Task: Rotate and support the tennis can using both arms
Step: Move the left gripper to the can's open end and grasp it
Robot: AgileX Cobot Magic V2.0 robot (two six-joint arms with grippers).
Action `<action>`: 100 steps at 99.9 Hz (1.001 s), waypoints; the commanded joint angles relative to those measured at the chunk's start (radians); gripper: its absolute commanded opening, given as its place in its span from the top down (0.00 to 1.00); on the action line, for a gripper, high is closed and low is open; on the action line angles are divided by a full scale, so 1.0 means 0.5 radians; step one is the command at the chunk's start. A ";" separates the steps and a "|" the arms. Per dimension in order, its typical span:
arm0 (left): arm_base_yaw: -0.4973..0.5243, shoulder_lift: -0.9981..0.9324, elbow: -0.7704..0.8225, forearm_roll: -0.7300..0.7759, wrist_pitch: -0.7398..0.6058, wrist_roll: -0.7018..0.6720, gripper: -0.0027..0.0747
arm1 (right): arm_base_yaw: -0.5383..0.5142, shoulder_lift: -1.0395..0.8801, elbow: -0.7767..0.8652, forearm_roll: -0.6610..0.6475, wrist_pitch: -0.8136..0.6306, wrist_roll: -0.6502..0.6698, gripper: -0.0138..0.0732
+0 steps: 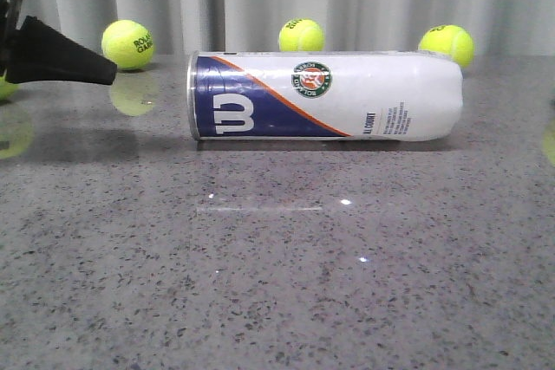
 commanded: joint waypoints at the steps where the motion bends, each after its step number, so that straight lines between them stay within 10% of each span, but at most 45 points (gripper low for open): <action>1: -0.029 -0.007 -0.118 -0.165 0.110 0.019 0.14 | -0.008 0.019 -0.052 -0.004 -0.176 -0.002 0.92; 74: -0.376 0.302 -0.232 -0.506 0.194 0.174 0.15 | -0.008 0.021 -0.052 -0.004 -0.176 -0.002 0.92; 100: -0.376 0.302 -0.232 -0.534 0.208 0.174 0.68 | -0.008 0.021 -0.052 -0.004 -0.176 -0.002 0.92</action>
